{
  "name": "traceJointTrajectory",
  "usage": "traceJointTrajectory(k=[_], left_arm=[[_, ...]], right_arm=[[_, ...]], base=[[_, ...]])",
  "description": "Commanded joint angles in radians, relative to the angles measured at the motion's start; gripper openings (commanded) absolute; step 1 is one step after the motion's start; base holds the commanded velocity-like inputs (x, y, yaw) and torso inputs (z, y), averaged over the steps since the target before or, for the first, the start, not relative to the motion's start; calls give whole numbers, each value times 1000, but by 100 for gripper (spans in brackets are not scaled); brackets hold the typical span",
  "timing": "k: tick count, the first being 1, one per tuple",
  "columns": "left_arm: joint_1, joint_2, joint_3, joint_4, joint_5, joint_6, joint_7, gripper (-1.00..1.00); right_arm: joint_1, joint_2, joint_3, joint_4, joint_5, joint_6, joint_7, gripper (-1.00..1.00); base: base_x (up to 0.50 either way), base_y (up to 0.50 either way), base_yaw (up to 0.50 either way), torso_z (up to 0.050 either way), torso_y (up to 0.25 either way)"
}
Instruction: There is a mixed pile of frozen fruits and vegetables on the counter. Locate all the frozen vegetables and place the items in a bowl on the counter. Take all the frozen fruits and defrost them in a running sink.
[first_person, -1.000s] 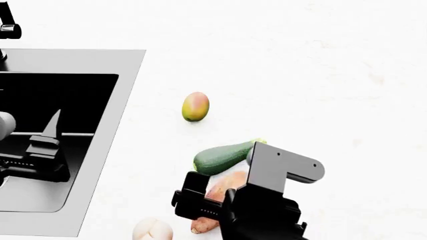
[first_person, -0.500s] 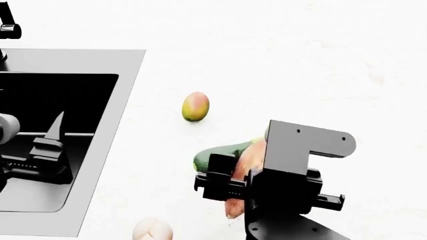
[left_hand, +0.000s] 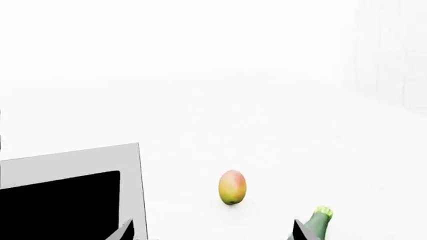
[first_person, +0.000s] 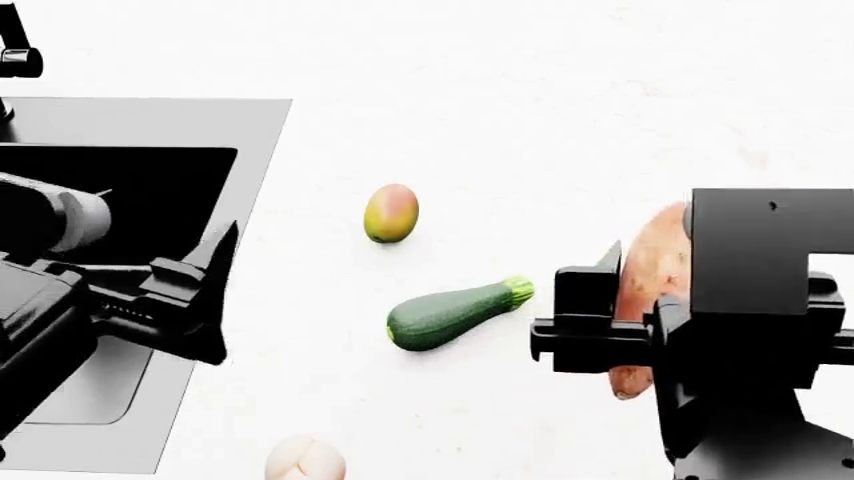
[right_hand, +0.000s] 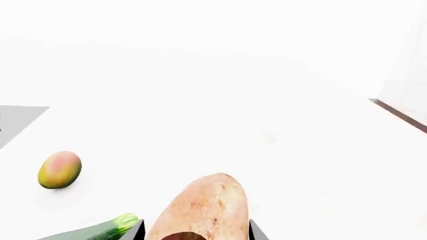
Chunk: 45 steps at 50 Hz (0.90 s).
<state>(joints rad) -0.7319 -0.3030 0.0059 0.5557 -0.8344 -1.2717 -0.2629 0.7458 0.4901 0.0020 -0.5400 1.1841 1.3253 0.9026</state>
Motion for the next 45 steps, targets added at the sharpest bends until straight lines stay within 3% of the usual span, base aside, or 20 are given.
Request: traceJointTrajectory(k=[1, 10, 22, 45], left_arm=[[-179, 105, 156, -269, -39, -1, 142, 100], [-239, 152, 258, -463, -3, 40, 228, 100], [-313, 172, 482, -786, 194, 248, 368, 100], [-352, 231, 631, -1058, 286, 394, 463, 100]], right_arm=[[17, 79, 101, -38, 105, 45, 16, -100], [2, 90, 109, -38, 111, 21, -7, -100], [11, 85, 99, -43, 137, 18, 7, -100], [11, 91, 80, -44, 144, -5, 4, -100]], base=[[0, 0, 0, 0, 0], [0, 0, 0, 0, 0], [0, 0, 0, 0, 0], [0, 0, 0, 0, 0]])
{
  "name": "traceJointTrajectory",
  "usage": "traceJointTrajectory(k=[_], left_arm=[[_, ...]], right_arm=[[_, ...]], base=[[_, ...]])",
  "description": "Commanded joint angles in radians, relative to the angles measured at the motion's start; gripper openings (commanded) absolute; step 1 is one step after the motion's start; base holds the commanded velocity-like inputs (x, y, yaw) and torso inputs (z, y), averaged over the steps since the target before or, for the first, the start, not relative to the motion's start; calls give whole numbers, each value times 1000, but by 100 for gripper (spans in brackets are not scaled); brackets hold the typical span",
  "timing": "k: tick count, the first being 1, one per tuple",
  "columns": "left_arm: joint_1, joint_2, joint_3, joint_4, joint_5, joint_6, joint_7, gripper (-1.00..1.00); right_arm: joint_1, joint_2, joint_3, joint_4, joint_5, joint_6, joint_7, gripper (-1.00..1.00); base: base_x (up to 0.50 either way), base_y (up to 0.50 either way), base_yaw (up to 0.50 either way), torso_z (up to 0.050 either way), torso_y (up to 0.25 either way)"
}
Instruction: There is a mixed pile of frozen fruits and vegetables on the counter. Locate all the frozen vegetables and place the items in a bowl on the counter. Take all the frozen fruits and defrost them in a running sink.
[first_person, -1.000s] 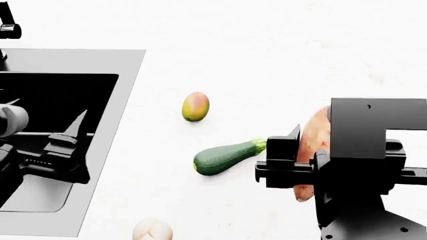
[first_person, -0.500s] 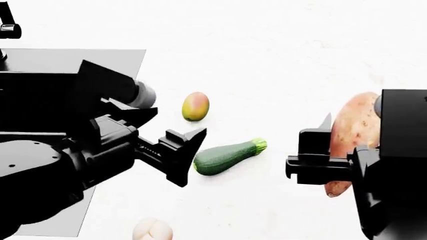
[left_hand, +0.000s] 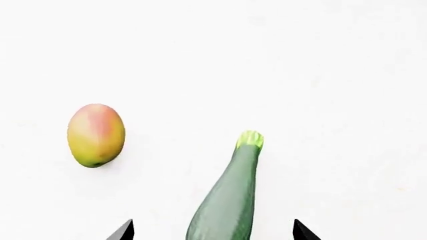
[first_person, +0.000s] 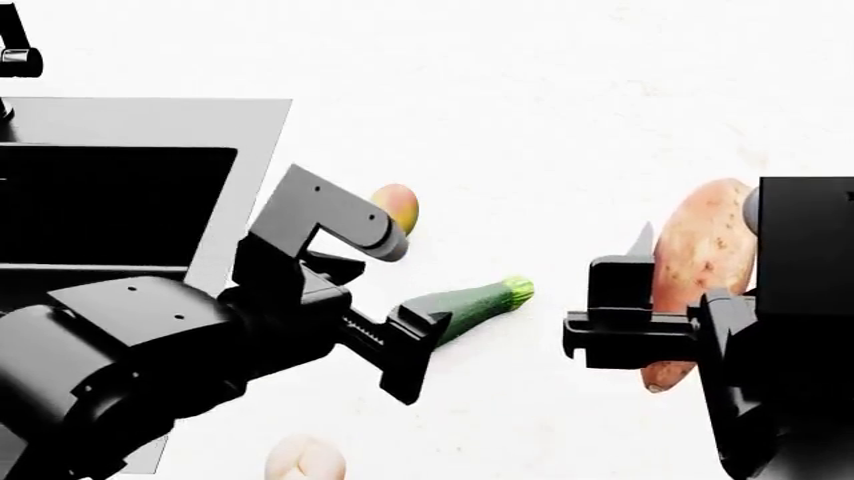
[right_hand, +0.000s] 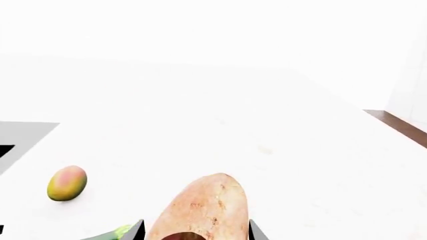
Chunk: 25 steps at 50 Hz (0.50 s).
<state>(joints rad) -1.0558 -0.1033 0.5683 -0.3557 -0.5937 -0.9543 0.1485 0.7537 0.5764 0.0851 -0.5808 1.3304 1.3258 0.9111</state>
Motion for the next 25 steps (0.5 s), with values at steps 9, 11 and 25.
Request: traceJointTrajectory(k=[9, 11, 25], left_arm=[[-25, 48, 100, -233, 59, 121, 76, 100], [-32, 56, 110, -269, 66, 140, 87, 100], [-101, 101, 213, -427, -14, 231, 113, 100]], right_arm=[[2, 12, 0, -2, 6, -15, -5, -100], [-2, 13, -4, 1, -4, -22, -14, -100], [-9, 18, -8, 8, -4, -39, -19, -100]], base=[[0, 0, 0, 0, 0], [0, 0, 0, 0, 0], [0, 0, 0, 0, 0]])
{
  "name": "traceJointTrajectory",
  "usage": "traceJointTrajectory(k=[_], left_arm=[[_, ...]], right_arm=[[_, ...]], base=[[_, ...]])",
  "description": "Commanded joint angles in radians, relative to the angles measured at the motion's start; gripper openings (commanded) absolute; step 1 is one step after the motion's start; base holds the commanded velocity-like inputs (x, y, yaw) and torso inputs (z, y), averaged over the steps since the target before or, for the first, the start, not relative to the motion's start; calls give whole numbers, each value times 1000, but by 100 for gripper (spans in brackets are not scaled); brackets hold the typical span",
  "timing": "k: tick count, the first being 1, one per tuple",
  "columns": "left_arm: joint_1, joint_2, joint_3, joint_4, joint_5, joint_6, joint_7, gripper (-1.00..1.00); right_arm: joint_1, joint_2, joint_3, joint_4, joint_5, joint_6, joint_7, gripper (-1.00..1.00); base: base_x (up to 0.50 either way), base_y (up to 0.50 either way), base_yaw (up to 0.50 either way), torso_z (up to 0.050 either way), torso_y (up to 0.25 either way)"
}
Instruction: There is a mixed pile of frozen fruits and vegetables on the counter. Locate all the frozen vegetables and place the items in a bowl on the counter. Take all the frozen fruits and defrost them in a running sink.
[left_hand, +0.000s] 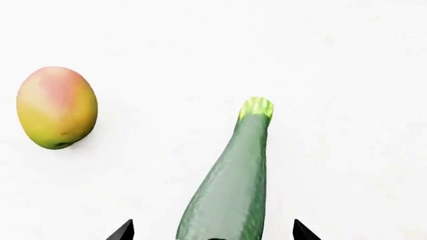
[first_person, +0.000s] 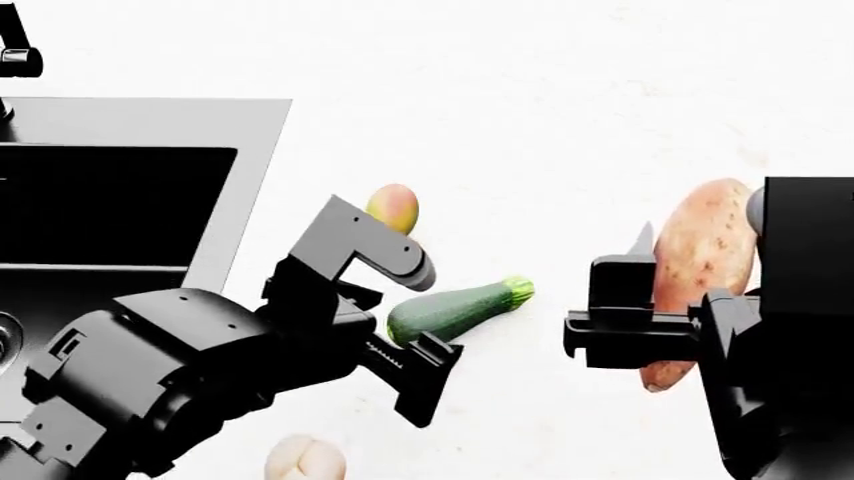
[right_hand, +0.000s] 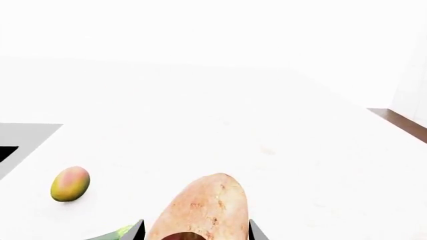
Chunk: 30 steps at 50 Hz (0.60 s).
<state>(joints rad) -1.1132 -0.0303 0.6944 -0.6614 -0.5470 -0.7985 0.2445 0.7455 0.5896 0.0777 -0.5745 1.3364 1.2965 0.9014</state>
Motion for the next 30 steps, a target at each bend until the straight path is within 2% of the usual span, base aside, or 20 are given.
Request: traceJointTrajectory(k=[1, 7, 8, 12, 14, 15, 19, 21, 22, 23, 25, 26, 28, 30], left_arm=[[-47, 28, 102, -130, -77, 85, 13, 100], [-62, 11, 138, -111, -147, 91, -16, 100], [-63, 7, 135, -100, -152, 87, -25, -100], [-61, -5, 130, -64, -169, 69, -45, -100], [-83, 8, 93, -116, -171, 99, -96, -100], [-89, 6, 93, -113, -173, 105, -91, -100], [-80, -34, 68, -5, -212, 58, -135, -100], [-53, -75, 31, 114, -247, 37, -193, -100], [-38, -92, -7, 156, -265, 37, -246, -100], [-22, -121, -24, 221, -280, 25, -279, -100], [5, -168, -53, 333, -301, 16, -326, -100], [18, -198, -91, 397, -338, -9, -365, -100], [51, -260, -140, 534, -394, -51, -428, -100], [96, -314, -182, 663, -438, -76, -494, -100]], right_arm=[[-1, 5, -1, 1, -9, -10, -9, -100], [-4, 4, -6, 3, -8, -15, -9, -100], [-3, 3, -8, 2, -6, -14, -6, -100], [-2, 3, -2, 1, 10, -13, 6, -100], [7, 25, -47, -25, -57, -17, -17, -100], [-9, 17, -28, -39, -67, -52, -34, -100], [-17, 23, -42, -42, -94, -67, -54, -100], [-41, 52, -101, -65, -232, -134, -112, -100], [-62, 36, -74, -43, -210, -162, -138, -100], [-92, 46, -94, -54, -262, -246, -253, -100], [-94, 33, -77, -10, -182, -191, -221, -100], [-100, 34, -55, -41, -117, -201, -263, -100], [-77, 76, -133, -111, -228, -212, -301, -100], [-112, 65, -93, -119, -236, -261, -304, -100]], base=[[0, 0, 0, 0, 0], [0, 0, 0, 0, 0], [0, 0, 0, 0, 0], [0, 0, 0, 0, 0], [0, 0, 0, 0, 5], [0, 0, 0, 0, 0], [0, 0, 0, 0, 0], [0, 0, 0, 0, 0], [0, 0, 0, 0, 0], [0, 0, 0, 0, 0], [0, 0, 0, 0, 0], [0, 0, 0, 0, 0], [0, 0, 0, 0, 0], [0, 0, 0, 0, 0]])
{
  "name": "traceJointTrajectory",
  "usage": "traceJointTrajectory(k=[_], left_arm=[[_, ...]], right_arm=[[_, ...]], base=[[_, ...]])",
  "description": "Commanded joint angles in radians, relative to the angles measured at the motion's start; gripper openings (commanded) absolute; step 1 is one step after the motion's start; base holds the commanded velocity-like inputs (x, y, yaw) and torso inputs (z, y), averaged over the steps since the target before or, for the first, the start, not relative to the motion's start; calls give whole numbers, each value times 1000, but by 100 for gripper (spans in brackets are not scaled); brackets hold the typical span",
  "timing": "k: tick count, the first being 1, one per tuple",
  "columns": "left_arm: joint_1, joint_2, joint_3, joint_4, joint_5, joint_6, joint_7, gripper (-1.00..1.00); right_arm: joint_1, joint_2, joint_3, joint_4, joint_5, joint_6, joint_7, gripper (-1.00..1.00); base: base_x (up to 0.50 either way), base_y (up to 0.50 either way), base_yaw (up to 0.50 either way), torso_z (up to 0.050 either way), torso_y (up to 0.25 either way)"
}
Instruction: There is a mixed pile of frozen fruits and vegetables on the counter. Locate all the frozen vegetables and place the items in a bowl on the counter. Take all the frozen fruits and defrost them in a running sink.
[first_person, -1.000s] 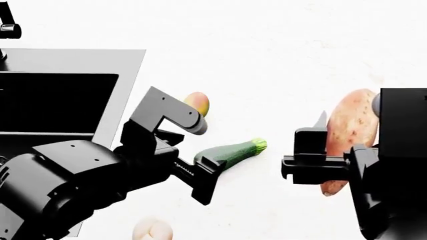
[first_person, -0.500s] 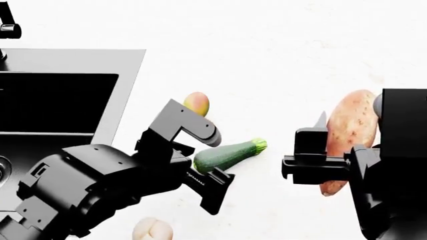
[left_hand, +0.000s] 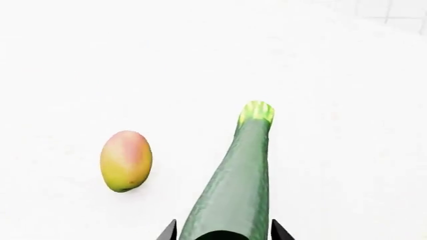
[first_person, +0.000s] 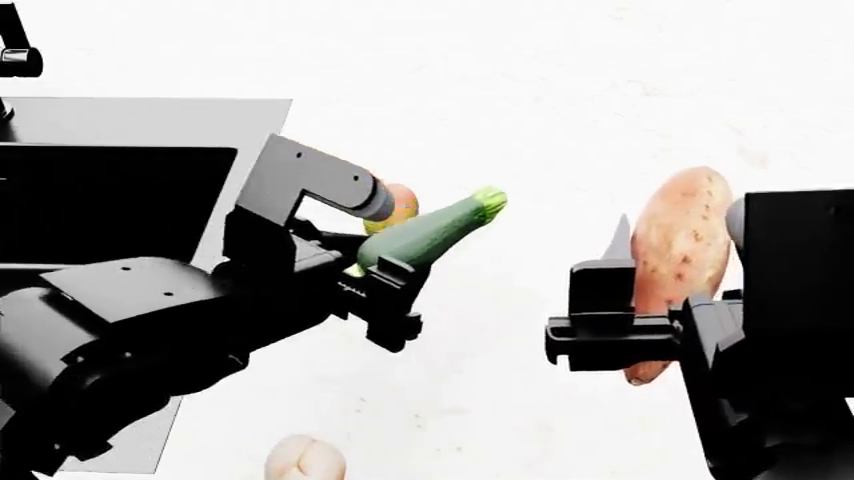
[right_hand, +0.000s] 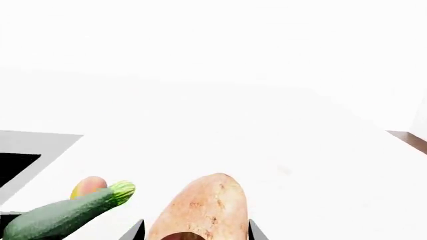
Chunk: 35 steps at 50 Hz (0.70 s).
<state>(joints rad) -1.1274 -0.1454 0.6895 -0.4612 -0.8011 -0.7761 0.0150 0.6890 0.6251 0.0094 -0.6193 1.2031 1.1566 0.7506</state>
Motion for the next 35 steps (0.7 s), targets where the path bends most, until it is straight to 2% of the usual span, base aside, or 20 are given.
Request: traceJointTrajectory(k=[1, 2, 3, 6, 10, 13, 16, 18, 20, 23, 26, 35], left_arm=[[125, -216, -188, 503, -189, -98, -286, -100], [163, -261, -230, 605, -231, -112, -337, -100], [170, -267, -241, 621, -242, -116, -351, -100], [215, -336, -284, 741, -264, -128, -424, -100], [309, -412, -449, 848, -402, -120, -551, -100], [369, -469, -503, 899, -429, -116, -590, -100], [440, -519, -527, 958, -387, -91, -610, -100], [517, -533, -537, 958, -334, -46, -597, -100], [496, -534, -518, 949, -293, -49, -604, -100], [485, -554, -555, 988, -343, -64, -637, -100], [488, -581, -590, 1010, -379, -74, -665, -100], [491, -571, -567, 990, -347, -65, -648, -100]], right_arm=[[-51, 47, -60, -90, -138, -118, -174, -100], [-61, 25, -10, -64, -78, -120, -143, -100], [-56, 26, -10, -62, -73, -112, -133, -100], [-55, 71, -89, -88, -173, -109, -166, -100], [-68, 71, -52, -88, -160, -135, -166, -100], [-71, 75, -49, -92, -159, -144, -179, -100], [-78, 66, -36, -79, -187, -151, -134, -100], [-106, 21, 58, -48, -130, -179, -74, -100], [-92, 60, 5, -82, -176, -170, -111, -100], [-81, 86, -23, -105, -193, -155, -121, -100], [-84, 92, -20, -109, -187, -154, -122, -100], [-93, 108, -37, -118, -197, -154, -136, -100]], base=[[0, 0, 0, 0, 0], [0, 0, 0, 0, 0], [0, 0, 0, 0, 0], [0, 0, 0, 0, 3], [0, 0, 0, 0, 0], [0, 0, 0, 0, 0], [0, 0, 0, 0, 0], [0, 0, 0, 0, 0], [0, 0, 0, 0, 0], [0, 0, 0, 0, 0], [0, 0, 0, 0, 0], [0, 0, 0, 0, 1]])
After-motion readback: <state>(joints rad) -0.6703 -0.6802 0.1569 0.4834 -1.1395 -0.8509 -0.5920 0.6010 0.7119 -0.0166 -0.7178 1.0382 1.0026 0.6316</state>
